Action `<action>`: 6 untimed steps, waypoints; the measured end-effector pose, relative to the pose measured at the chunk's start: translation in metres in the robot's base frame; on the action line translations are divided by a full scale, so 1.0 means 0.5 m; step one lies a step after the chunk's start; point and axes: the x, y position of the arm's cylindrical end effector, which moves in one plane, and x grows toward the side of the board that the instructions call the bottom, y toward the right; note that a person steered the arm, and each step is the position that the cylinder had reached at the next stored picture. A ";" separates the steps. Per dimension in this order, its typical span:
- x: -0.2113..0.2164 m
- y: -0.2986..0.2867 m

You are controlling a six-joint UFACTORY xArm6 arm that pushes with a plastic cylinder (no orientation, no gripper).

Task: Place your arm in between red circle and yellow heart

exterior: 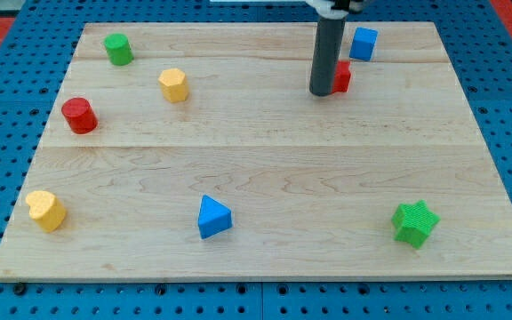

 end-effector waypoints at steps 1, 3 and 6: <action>-0.019 0.069; -0.024 0.049; 0.281 -0.500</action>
